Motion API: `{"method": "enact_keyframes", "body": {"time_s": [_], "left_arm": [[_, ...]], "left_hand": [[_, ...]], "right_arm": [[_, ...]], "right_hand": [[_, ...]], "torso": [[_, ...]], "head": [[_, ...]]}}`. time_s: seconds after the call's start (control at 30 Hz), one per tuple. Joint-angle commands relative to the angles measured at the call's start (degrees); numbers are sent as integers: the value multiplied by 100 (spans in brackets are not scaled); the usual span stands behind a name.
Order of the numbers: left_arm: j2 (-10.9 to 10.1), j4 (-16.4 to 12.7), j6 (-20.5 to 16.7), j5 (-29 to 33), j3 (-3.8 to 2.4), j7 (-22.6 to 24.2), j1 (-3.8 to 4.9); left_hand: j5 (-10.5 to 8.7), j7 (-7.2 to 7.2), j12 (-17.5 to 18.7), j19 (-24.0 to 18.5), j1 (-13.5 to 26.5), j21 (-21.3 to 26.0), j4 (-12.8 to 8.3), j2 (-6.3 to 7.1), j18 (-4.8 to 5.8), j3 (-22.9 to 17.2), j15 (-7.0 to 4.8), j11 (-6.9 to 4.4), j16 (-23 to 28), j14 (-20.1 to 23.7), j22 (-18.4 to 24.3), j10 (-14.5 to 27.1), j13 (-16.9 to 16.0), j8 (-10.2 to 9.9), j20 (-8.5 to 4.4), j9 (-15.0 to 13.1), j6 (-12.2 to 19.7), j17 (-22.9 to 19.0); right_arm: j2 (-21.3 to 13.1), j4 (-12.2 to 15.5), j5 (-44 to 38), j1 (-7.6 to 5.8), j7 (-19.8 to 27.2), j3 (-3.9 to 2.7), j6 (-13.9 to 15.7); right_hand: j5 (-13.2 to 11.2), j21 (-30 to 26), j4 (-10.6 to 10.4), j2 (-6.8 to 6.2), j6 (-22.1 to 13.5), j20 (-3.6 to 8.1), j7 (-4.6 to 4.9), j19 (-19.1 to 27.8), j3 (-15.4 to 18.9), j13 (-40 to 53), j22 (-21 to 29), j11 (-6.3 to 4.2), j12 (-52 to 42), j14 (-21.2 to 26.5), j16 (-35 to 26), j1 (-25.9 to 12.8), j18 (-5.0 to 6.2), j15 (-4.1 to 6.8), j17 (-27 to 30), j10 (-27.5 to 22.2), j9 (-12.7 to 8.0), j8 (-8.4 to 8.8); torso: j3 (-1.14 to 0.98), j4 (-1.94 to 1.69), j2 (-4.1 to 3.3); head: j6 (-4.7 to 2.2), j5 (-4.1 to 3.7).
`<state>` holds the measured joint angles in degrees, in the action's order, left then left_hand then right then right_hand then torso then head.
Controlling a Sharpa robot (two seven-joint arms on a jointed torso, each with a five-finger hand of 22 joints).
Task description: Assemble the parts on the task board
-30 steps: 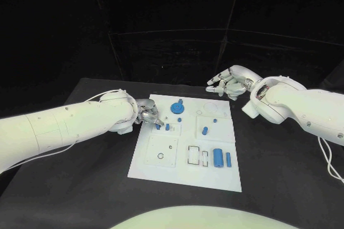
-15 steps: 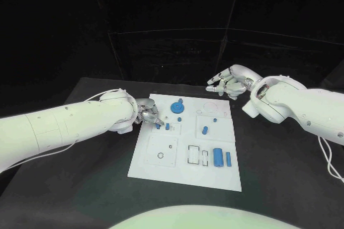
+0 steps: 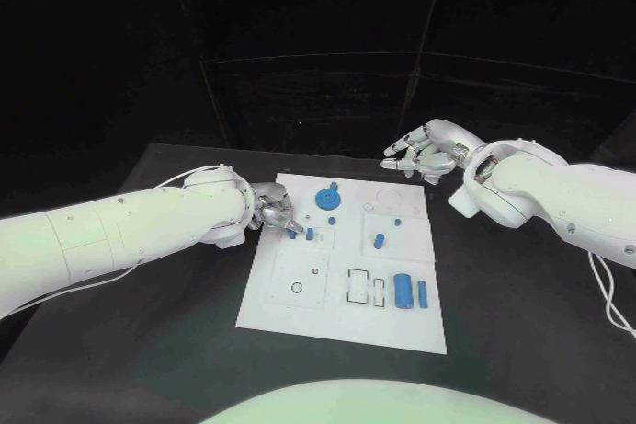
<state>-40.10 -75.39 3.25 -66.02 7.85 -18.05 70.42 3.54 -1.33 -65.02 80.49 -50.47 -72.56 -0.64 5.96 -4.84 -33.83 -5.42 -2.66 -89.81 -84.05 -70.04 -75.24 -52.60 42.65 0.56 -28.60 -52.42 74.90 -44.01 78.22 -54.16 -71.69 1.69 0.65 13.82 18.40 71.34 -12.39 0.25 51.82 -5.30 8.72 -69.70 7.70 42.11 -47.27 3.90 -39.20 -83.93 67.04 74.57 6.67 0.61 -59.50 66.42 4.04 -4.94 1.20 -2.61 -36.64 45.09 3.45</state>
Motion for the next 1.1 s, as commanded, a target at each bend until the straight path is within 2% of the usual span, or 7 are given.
{"method": "enact_keyframes", "body": {"time_s": [0.03,0.63,0.7,0.83,0.97,1.03,1.1], "left_arm": [[-9,-17,49,25,-2,24,9],[-7,-12,-17,25,-2,28,7],[-10,-13,-84,37,-2,31,7],[-24,-22,-279,111,-3,42,7],[-52,-44,-471,199,-4,52,7],[-74,-59,-554,278,-5,61,8],[-101,-75,-621,346,-6,73,8]], "left_hand": [[-13,5,-29,50,40,-23,12,-3,-6,30,-40,3,-19,-595,-8,-53,-5,30,5,-7,-50,1510],[-16,0,-36,54,210,-20,149,67,-5,276,-36,8,-19,-595,-22,-62,-4,49,8,-29,-73,1510],[-19,-6,-38,55,277,-19,207,89,-4,388,-33,13,-19,-595,-26,-62,-3,52,10,-34,-77,1510],[-25,-25,0,42,484,15,411,204,-10,909,-23,34,-19,-595,-4,-17,56,7,19,-27,0,1510],[-17,-32,-2,43,434,29,570,103,-14,1358,-18,36,-19,-595,-7,8,66,-15,20,-31,36,1510],[-13,-40,29,25,368,68,611,51,-23,1504,-14,42,-18,-595,26,41,113,-25,24,-32,52,1509],[-10,-48,64,5,314,109,630,15,-33,1588,-9,50,-8,-589,63,74,163,-36,28,-30,71,1486]], "right_arm": [[1,2,-3,-11,13,-3,-21],[1,0,-3,-11,6,-3,-14],[3,-2,-3,-11,7,-3,-14],[9,-10,-3,-11,6,-3,-10],[16,-21,-16,-11,-25,-2,28],[16,-21,-21,-11,-38,-2,31],[16,-19,-23,-11,-43,-2,28]], "right_hand": [[19,-28,-4,41,31,-1,20,31,33,-8,5,-15,26,-7,-23,-24,113,21,9,-34,-6,-4],[20,-36,-19,44,32,-2,21,35,47,-13,14,-14,28,-5,-33,-36,114,20,15,-36,-6,-4],[20,-36,-19,44,32,-2,21,35,47,-13,14,-14,28,-5,-33,-36,114,20,15,-36,-6,-4],[20,-42,-28,45,32,-3,22,39,55,-16,22,-13,28,-3,-42,-43,115,19,24,-37,-6,-5],[20,-55,-42,43,32,-4,23,49,71,-20,44,-11,29,-1,-51,-55,119,18,30,-38,-6,-5],[20,-55,-42,43,32,-4,23,49,71,-20,44,-11,29,-1,-51,-55,119,18,30,-38,-6,-5],[20,-57,-43,43,32,-4,23,51,72,-20,48,-11,29,0,-53,-56,119,18,33,-38,-6,-5]], "torso": [[1,-3,-2],[-4,-1,1],[-1,-1,3],[0,-4,1],[2,5,-1],[-1,6,-4],[1,7,-3]], "head": [[6,0],[-2,-6],[-7,-7],[-6,-13],[-26,15],[-29,-4],[-39,34]]}}
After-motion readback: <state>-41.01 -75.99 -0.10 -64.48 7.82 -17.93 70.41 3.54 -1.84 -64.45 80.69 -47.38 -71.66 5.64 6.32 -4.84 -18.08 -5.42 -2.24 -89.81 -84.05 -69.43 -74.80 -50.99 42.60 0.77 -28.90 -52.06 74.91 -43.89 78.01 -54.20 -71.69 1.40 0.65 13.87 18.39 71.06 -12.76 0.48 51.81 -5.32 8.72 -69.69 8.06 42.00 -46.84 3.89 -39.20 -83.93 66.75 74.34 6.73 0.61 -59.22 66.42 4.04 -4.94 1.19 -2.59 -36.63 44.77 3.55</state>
